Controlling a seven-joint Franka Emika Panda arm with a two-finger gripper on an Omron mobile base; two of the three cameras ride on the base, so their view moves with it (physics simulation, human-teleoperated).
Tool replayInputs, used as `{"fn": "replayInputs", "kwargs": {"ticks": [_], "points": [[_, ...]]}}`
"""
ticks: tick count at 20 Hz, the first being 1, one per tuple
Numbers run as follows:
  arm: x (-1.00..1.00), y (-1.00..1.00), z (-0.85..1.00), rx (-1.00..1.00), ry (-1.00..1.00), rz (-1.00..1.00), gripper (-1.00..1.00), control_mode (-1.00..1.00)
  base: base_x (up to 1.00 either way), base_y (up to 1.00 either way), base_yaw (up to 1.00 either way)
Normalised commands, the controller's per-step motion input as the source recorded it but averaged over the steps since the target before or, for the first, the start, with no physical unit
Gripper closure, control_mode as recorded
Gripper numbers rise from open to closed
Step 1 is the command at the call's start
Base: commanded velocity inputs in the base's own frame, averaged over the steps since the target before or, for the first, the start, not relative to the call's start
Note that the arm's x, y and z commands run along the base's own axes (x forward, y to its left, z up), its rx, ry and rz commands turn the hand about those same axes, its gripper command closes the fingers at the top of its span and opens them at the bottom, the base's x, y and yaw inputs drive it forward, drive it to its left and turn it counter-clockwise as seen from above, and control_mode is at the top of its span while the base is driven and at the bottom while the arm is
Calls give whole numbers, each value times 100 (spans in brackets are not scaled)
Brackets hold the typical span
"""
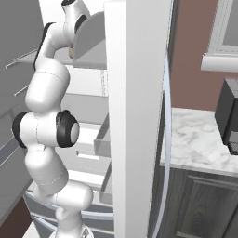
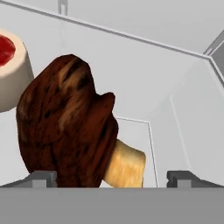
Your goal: Gather the lemon wedge and lemon from the fridge and place them on a tray on the dining counter. Then gather the steaks from the fridge and place them on the other tray.
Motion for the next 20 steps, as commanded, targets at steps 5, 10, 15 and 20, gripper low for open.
{"fn": "replayInputs", "kwargs": {"ticks": [5,10,15,20], "points": [[-21,2,-18,-2,2,5,-100,-100,0,0,0],[-6,3,-21,-5,2,5,-100,-100,0,0,0],[9,-4,-8,-1,0,6,-100,-100,0,0,0],[22,-7,-15,0,0,10,-100,-100,0,0,0]]}}
